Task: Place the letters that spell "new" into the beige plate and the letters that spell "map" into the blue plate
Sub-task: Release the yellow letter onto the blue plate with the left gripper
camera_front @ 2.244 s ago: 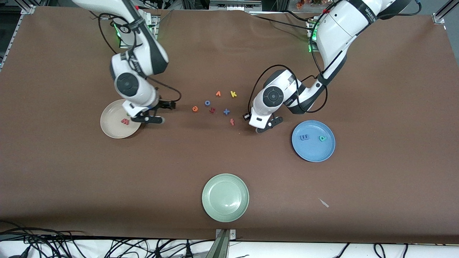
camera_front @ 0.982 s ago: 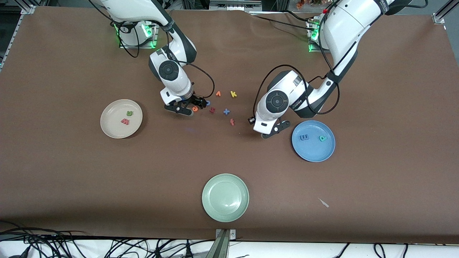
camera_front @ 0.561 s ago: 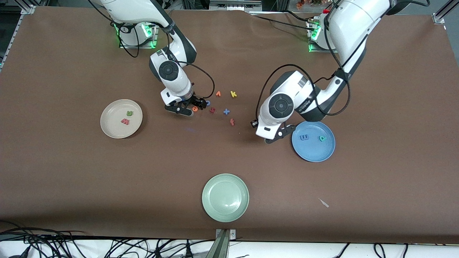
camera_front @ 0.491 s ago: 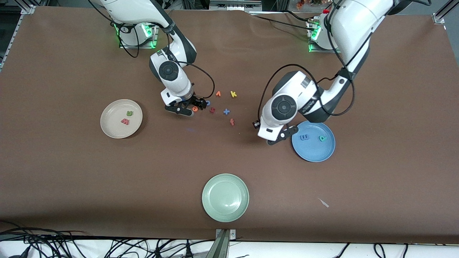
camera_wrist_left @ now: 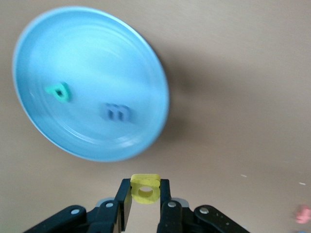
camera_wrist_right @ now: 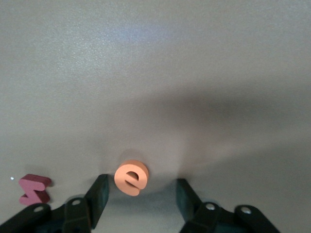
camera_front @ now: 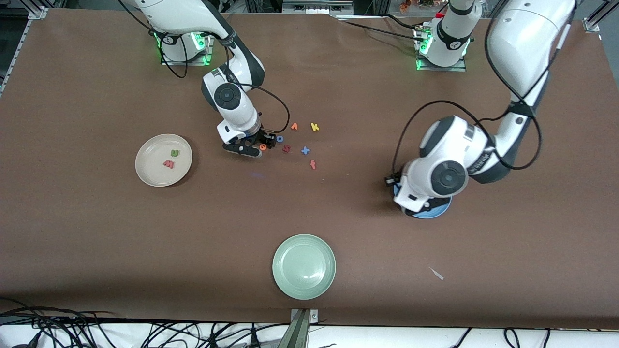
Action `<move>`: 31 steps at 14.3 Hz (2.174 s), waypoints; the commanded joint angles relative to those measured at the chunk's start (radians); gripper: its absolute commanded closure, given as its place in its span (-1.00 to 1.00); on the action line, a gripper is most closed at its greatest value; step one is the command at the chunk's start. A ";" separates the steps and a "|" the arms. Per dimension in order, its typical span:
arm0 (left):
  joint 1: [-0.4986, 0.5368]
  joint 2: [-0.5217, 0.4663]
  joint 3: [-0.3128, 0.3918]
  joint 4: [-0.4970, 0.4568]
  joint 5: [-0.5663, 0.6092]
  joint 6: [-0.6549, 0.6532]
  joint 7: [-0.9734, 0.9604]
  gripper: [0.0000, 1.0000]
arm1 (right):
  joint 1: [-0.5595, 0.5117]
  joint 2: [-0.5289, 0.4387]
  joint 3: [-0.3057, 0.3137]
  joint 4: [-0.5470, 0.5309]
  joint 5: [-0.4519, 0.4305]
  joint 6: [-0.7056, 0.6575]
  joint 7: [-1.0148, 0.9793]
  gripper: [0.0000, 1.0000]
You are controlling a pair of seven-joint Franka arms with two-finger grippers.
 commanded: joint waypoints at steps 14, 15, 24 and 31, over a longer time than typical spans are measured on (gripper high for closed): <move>0.104 0.049 0.001 -0.128 0.160 0.073 0.162 -0.99 | -0.005 0.014 -0.005 -0.001 -0.006 0.026 -0.034 0.14; 0.104 0.046 -0.002 -0.119 0.156 0.068 0.164 -1.00 | -0.005 0.014 -0.005 -0.001 -0.006 0.026 -0.034 0.14; 0.112 -0.141 -0.067 0.066 0.105 -0.107 0.179 -1.00 | -0.006 0.032 -0.005 0.017 -0.008 0.027 -0.034 0.29; 0.031 -0.322 0.067 0.181 0.041 -0.277 0.474 -1.00 | -0.006 0.031 -0.005 0.031 -0.009 0.023 -0.031 0.36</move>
